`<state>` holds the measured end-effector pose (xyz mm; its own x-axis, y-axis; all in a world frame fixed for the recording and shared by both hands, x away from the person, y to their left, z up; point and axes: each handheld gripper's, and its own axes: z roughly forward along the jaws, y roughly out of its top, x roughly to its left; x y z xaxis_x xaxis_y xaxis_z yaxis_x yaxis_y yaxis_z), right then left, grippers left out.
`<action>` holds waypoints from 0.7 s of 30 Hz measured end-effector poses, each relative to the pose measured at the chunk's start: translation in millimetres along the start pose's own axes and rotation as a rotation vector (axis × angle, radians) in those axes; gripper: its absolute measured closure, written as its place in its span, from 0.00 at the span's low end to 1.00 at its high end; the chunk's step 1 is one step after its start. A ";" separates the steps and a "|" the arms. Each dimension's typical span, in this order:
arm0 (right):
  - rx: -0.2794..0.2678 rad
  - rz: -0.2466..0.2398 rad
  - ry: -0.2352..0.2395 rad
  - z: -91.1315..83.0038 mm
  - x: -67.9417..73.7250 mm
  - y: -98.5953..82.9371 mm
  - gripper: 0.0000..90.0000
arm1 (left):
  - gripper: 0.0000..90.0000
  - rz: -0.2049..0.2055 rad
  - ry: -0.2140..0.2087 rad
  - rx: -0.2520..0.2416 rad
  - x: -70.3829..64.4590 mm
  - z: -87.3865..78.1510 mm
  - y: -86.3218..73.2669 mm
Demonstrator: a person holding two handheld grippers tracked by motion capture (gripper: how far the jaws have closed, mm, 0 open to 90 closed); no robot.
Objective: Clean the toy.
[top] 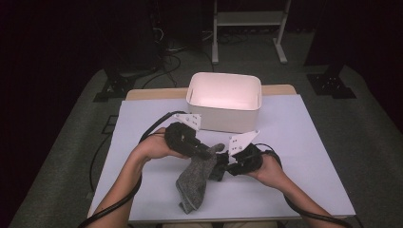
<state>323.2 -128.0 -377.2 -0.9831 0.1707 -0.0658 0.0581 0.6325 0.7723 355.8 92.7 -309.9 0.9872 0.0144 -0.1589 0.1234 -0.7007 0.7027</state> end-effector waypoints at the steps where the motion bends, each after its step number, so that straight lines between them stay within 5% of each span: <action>1: 0.006 0.003 0.006 -1.4 -0.2 -1.0 0.68 | 0.87 0.007 -0.006 -0.004 -0.3 1.3 0.7; 21: -0.010 0.054 0.004 -21.0 -2.4 -32.3 0.68 | 0.86 -0.039 -0.050 0.050 13.7 46.3 -10.7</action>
<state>320.1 -164.7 -388.7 -0.9793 0.2013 -0.0216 0.1092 0.6147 0.7812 363.2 67.4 -351.7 0.9754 0.0077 -0.2203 0.1549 -0.7348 0.6604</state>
